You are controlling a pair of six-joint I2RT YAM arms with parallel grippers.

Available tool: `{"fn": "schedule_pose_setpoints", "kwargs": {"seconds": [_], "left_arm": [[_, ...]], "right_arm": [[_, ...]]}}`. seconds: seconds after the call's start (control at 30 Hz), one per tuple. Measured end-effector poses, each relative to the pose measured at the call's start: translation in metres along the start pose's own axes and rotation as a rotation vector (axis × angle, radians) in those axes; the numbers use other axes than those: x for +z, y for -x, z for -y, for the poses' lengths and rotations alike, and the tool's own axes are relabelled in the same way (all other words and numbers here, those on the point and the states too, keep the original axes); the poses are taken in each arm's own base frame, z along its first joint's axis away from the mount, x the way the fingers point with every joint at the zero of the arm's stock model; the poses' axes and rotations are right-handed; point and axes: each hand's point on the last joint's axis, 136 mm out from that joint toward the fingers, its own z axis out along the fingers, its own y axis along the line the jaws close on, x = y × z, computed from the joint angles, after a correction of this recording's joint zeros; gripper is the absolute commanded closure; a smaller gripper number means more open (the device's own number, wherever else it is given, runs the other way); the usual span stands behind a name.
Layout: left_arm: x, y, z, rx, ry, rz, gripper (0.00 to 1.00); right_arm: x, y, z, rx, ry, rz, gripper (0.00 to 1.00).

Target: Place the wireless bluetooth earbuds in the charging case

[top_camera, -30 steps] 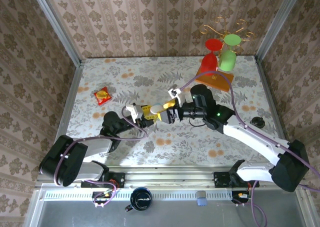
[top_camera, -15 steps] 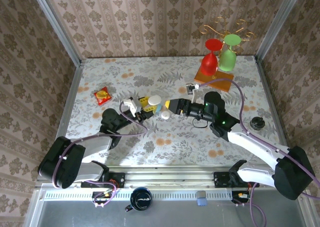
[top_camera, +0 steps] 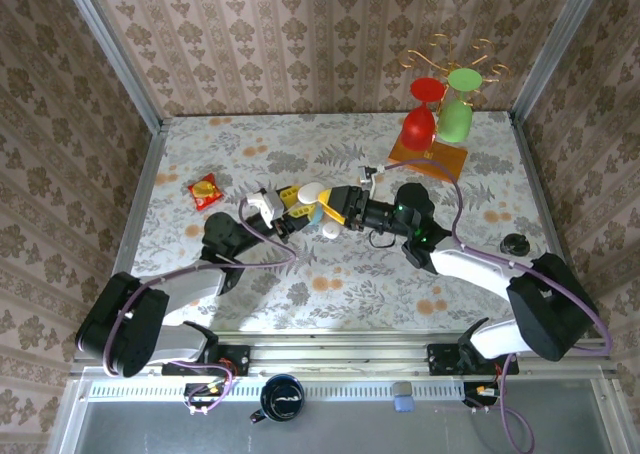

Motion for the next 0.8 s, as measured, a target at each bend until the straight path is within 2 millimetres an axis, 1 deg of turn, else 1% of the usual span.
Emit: {"fn": "schedule_pose_setpoints", "kwargs": {"seconds": [0.17, 0.27, 0.33, 0.37, 0.47, 0.53, 0.57, 0.63, 0.67, 0.7, 0.77, 0.8], "left_arm": [[0.0019, -0.0079, 0.0013, -0.014, -0.006, -0.017, 0.91], [0.002, -0.0084, 0.0012, -0.015, -0.006, -0.019, 0.91], [0.002, -0.0088, 0.0008, -0.016, -0.005, -0.019, 0.91], [0.0019, -0.0085, 0.0003, -0.015, -0.002, -0.019, 0.91], [0.0019, -0.0085, -0.0007, -0.014, 0.003, -0.018, 0.88], [0.0018, -0.0084, -0.0009, -0.014, 0.004, -0.018, 0.83], [0.0018, -0.0084, -0.0009, -0.014, 0.004, -0.018, 0.77], [0.0018, -0.0085, -0.0009, -0.013, 0.004, -0.018, 0.61], [0.0018, -0.0084, -0.0009, -0.005, 0.004, -0.018, 0.49], [0.0018, -0.0085, -0.001, 0.0, 0.005, -0.018, 0.38], [0.0014, -0.0089, -0.0004, 0.012, 0.001, -0.018, 0.2], [0.0012, -0.0097, 0.0003, 0.02, -0.002, -0.021, 0.15]], "right_arm": [[0.0051, 0.0009, 0.0063, 0.032, 0.004, -0.003, 0.48], [0.0069, 0.0006, 0.0077, 0.042, 0.008, -0.009, 0.61], [0.007, 0.0013, 0.0059, 0.043, 0.015, -0.007, 0.71], [0.0071, 0.0013, 0.0045, 0.045, 0.02, -0.008, 0.75], [0.0071, 0.0018, 0.0041, 0.054, 0.021, -0.007, 0.78], [0.0071, 0.0018, 0.0041, 0.054, 0.021, -0.007, 0.78], [0.0071, 0.002, 0.0042, 0.054, 0.021, -0.007, 0.78], [0.007, 0.0023, 0.0044, 0.054, 0.02, -0.006, 0.77], [0.007, 0.0022, 0.0045, 0.053, 0.02, -0.006, 0.77], [0.0069, 0.0023, 0.0049, 0.052, 0.018, -0.006, 0.77], [0.0063, 0.0035, 0.0075, 0.047, 0.009, -0.003, 0.77], [0.0058, 0.0049, 0.01, 0.041, -0.001, 0.003, 0.77]]}}
